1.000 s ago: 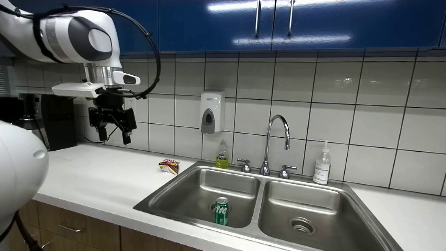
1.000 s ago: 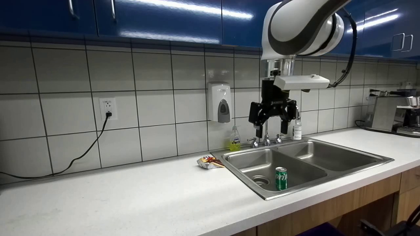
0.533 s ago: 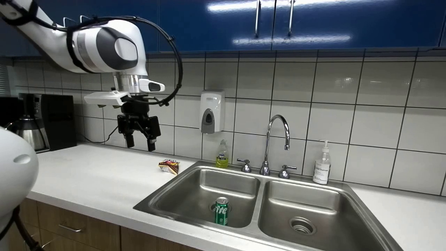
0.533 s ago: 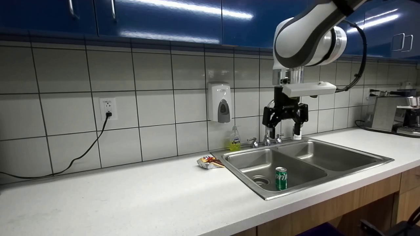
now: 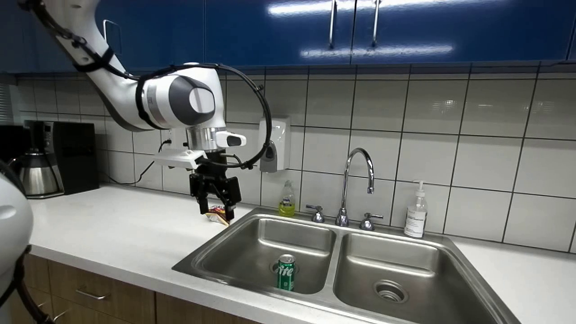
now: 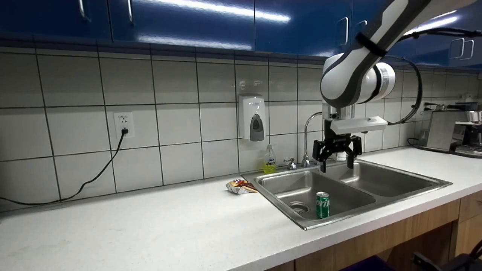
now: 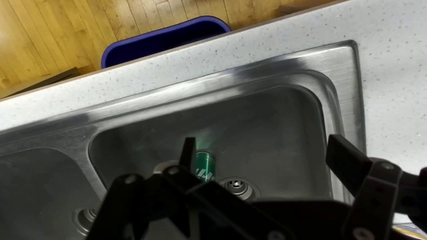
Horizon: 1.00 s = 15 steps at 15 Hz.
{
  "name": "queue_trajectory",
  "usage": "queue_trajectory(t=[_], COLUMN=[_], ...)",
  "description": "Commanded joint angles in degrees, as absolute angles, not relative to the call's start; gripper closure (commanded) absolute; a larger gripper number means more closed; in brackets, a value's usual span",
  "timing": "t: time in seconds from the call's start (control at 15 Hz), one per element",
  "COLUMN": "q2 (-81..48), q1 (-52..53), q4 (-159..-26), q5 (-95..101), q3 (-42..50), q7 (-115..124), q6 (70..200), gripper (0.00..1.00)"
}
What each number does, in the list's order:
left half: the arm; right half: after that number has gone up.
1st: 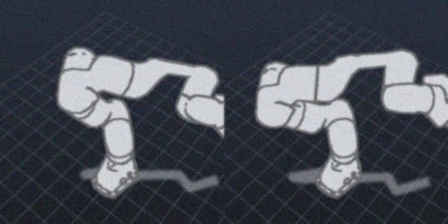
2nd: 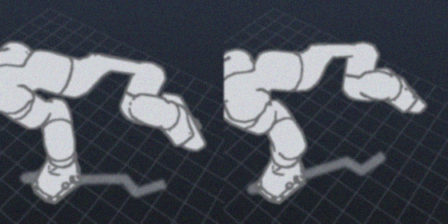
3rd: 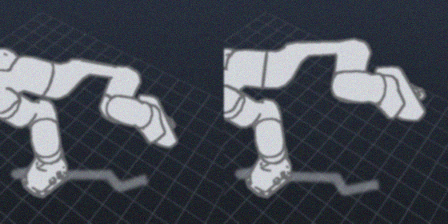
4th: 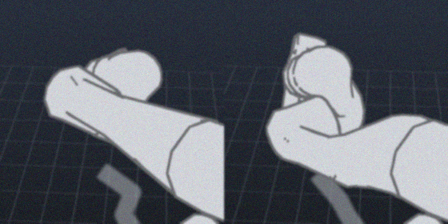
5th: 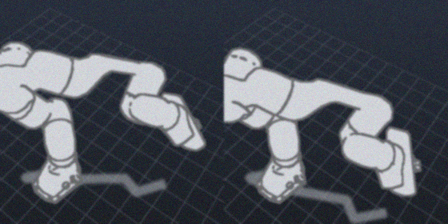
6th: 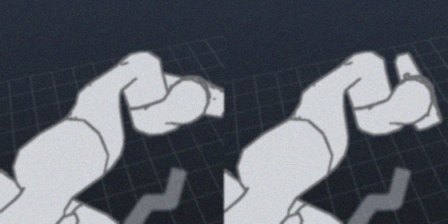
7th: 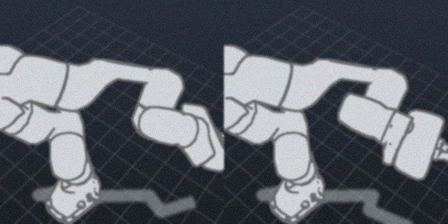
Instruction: Remove the green can from the sink and put it on the counter
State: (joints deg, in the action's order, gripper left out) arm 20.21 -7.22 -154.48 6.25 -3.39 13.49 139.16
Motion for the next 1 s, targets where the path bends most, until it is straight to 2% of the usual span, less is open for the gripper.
queue_trajectory(t=[0.0,0.53,0.93], q2=[11.51,-4.26,-14.21], q1=[-8.78,-7.64,-7.39], q4=[-150.53,-141.29,-131.52], q5=[9.33,8.06,3.03], q3=[-2.51,3.04,4.44], q7=[15.50,12.08,7.20], q6=[143.11,149.09,148.05], gripper=[0.00,0.00,0.00])
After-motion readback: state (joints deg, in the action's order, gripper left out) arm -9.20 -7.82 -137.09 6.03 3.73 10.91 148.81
